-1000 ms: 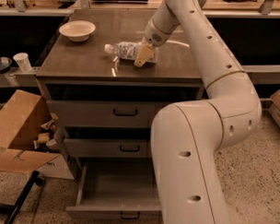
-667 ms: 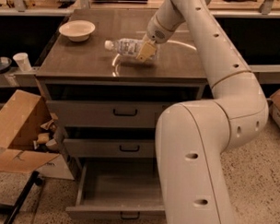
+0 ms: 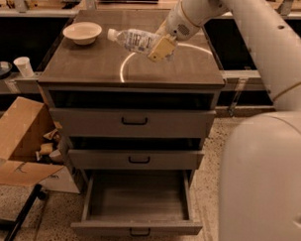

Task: Place blue plastic bottle into bottom drawer

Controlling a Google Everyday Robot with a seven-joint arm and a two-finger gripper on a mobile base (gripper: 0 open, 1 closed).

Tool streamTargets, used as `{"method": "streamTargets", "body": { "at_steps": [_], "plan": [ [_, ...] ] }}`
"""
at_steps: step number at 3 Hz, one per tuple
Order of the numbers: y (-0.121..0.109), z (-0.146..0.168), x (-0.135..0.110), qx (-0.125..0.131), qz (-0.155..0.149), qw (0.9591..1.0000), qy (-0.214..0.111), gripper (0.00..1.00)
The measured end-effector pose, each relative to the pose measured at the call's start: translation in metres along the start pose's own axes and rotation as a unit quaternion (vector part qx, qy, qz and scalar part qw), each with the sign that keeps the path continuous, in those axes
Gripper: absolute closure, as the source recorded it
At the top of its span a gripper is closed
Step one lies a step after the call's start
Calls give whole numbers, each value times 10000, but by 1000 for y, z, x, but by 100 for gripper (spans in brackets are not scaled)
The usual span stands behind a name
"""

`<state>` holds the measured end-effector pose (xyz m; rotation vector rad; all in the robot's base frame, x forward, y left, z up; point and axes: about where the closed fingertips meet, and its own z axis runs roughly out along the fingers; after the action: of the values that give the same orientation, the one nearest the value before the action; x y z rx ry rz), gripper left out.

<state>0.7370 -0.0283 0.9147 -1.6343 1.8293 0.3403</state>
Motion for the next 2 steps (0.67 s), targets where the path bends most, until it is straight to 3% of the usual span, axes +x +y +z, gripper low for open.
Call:
{"method": "streamTargets", "body": {
  "at_steps": [1, 2],
  "plan": [
    [37, -11, 8, -101, 262, 9993, -265, 100],
    [59, 13, 25, -407, 339, 9985, -119, 100]
  ]
}}
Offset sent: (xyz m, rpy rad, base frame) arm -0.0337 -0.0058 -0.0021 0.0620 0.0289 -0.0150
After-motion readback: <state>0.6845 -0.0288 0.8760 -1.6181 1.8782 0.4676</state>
